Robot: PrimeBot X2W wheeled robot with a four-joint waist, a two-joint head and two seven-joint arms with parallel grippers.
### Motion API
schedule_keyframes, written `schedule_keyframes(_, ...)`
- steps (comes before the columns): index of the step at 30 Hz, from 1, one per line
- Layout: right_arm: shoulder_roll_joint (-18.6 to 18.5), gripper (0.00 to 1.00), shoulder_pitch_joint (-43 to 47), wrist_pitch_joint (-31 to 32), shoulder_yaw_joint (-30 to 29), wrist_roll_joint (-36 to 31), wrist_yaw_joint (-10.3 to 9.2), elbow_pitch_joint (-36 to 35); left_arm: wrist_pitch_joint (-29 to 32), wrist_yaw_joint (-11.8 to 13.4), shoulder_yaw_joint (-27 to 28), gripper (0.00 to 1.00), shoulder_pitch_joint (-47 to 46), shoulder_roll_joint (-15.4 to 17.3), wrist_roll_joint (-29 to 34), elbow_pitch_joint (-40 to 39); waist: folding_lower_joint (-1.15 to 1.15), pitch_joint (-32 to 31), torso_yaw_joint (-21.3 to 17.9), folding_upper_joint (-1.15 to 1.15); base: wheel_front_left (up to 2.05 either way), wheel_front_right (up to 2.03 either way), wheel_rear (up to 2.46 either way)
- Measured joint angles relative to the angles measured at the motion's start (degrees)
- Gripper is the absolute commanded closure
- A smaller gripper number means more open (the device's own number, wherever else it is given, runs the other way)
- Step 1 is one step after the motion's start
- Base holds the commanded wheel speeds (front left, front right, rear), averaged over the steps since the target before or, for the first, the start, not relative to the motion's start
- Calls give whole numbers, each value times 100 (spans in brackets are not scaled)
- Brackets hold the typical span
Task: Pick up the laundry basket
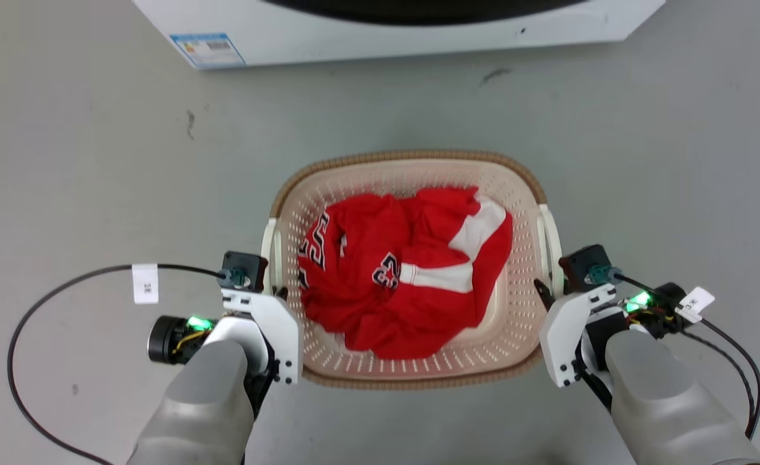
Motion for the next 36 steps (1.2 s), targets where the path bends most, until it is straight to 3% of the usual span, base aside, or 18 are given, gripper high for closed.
schedule_keyframes(11,-19,100,367,352,789,613,-4,13,282,-5,-547,100,415,4,-728,-44,0,-882,63,0,0,0,0)
schedule_keyframes(36,-29,100,989,1091,2336,2069,-5,-56,1055,-9,-1336,100,1168,190,-1646,-73,-1,-2632,100,1,0,0,0)
